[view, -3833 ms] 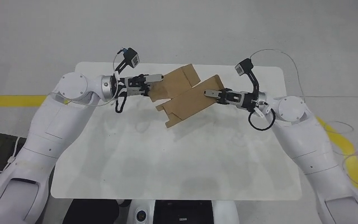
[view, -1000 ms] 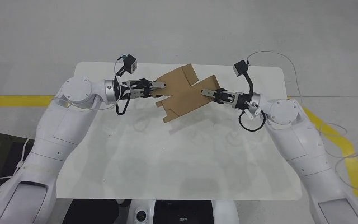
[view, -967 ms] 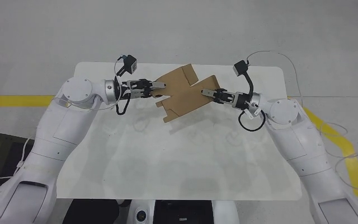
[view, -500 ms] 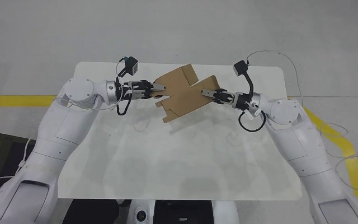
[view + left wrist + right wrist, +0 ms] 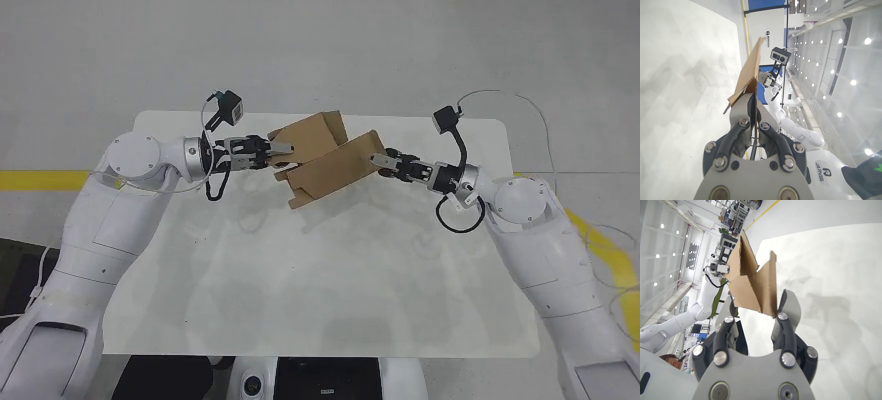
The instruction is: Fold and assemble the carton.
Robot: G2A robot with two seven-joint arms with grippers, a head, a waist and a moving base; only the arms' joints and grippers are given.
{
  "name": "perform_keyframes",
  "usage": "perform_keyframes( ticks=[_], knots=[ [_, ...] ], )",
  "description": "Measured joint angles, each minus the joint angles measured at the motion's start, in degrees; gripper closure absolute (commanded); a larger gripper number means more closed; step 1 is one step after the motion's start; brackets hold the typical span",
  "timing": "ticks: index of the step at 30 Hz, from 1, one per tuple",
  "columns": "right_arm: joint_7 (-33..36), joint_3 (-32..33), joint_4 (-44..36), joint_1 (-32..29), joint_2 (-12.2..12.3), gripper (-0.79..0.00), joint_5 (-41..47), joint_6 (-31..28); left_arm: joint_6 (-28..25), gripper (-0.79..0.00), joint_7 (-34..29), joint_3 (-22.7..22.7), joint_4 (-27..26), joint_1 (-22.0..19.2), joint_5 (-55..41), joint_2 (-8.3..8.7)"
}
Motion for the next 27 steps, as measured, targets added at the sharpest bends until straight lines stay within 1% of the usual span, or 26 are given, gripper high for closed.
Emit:
perform_keyframes(
  ticks=[3,6,9,10,11,12,13,15,16,18,20,21,22,24,27],
  knots=[
    [0.5,2.4,-1.1,-0.6,0.5,-0.785,0.6,-0.4,-1.7,0.000,-0.5,-0.7,-1.1,0.3,1.2,0.17],
    [2.5,3.9,-1.8,-0.6,0.8,-0.785,1.9,-0.9,-3.6,0.000,-1.3,-1.2,-2.5,0.8,2.7,0.38],
    [7.0,3.3,-2.3,0.5,0.8,-0.785,5.3,-2.2,-5.1,0.000,-2.2,-1.6,-3.9,1.5,3.7,0.57],
    [9.5,2.4,-2.2,1.2,0.6,-0.785,7.7,-2.7,-5.5,0.000,-2.6,-1.8,-4.5,1.9,3.8,0.63],
    [11.4,1.6,-1.8,2.0,0.4,-0.690,9.3,-2.9,-5.8,0.000,-2.9,-1.9,-4.9,2.1,3.9,0.67],
    [13.0,0.8,-1.4,2.7,0.2,-0.643,10.7,-3.1,-6.2,0.000,-3.3,-2.0,-5.3,2.3,3.9,0.70],
    [14.9,-0.5,-0.8,3.7,-0.2,-0.659,12.7,-3.5,-6.7,0.000,-3.8,-2.1,-5.8,2.6,3.8,0.74],
    [16.9,-2.2,0.6,5.1,-0.7,-0.619,15.1,-4.1,-7.4,0.000,-4.5,-2.2,-6.3,3.1,3.6,0.79],
    [17.8,-3.3,1.7,6.0,-1.0,-0.616,16.5,-4.7,-7.8,0.000,-5.0,-2.3,-6.5,3.3,3.4,0.81],
    [18.9,-4.6,3.4,7.1,-1.4,-0.431,17.8,-5.4,-8.3,0.000,-5.6,-2.5,-6.7,3.6,3.0,0.84],
    [19.9,-5.9,5.1,8.2,-1.9,-0.431,19.3,-6.2,-8.7,0.000,-6.2,-2.7,-6.8,3.9,2.6,0.88],
    [20.3,-6.4,5.8,8.5,-2.1,-0.422,19.9,-6.5,-8.9,0.000,-6.5,-2.8,-6.9,4.0,2.5,0.89],
    [20.9,-7.0,6.6,9.0,-2.4,-0.388,20.6,-6.9,-9.1,0.000,-6.7,-2.9,-6.9,4.1,2.4,0.91],
    [21.7,-7.8,7.8,9.7,-2.7,-0.382,21.3,-7.6,-9.3,0.000,-7.2,-3.0,-7.0,4.3,2.0,0.92],
    [22.7,-9.2,9.6,10.7,-3.3,-0.351,22.3,-8.6,-9.5,0.000,-8.1,-3.1,-7.3,4.6,1.1,0.92]
  ],
)
